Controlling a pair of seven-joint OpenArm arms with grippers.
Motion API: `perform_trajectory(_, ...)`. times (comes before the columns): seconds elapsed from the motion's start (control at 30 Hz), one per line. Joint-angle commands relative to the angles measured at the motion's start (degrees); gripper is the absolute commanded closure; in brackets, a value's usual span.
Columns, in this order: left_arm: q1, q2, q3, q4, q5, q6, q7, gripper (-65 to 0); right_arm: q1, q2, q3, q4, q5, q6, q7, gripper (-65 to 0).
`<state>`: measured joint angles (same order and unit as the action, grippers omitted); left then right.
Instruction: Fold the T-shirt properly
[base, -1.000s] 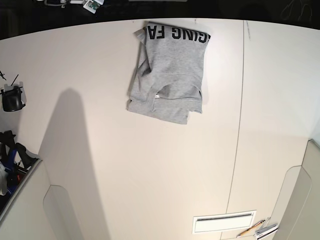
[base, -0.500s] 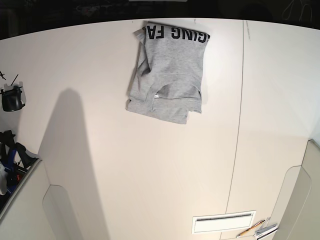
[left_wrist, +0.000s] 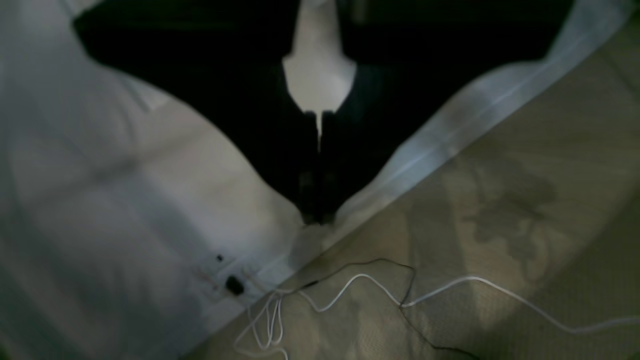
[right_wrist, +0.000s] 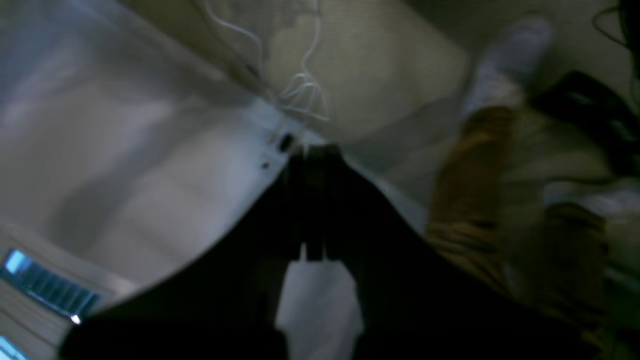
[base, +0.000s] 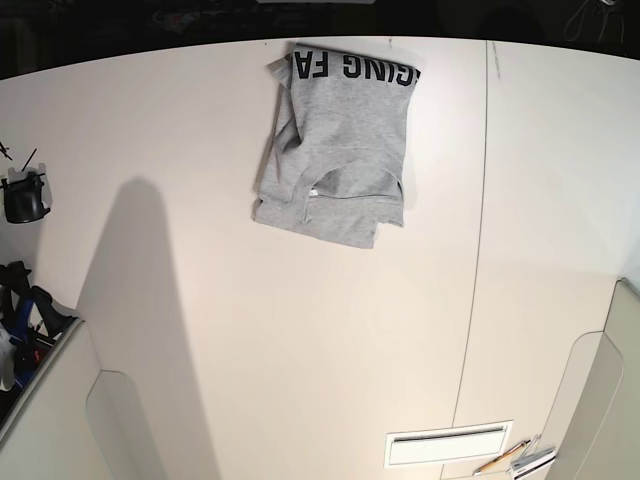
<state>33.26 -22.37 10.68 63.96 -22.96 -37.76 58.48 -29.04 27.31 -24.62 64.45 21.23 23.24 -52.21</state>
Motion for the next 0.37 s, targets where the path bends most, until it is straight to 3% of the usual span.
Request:
perform_trajectory(0.0,-0.6,-0.5,1.5,-1.8,-0.4,-0.4,-0.6,0.0,1.3,-0.5,0.0,-2.0,0.4,0.8,-0.3,0.0)
perform_trajectory(0.13,-7.8,1.0,8.7,-12.0,-0.3,-0.4,-3.9,0.0,8.2,-4.7,-0.2,-11.0,0.2,2.2,0.0,0.0)
perform_trajectory(0.33,-16.9,6.9,13.2,-25.7,1.1,-0.3,-4.5,0.0,15.9,-8.2,-0.3,-17.9,0.2,2.9,2.9,0.0)
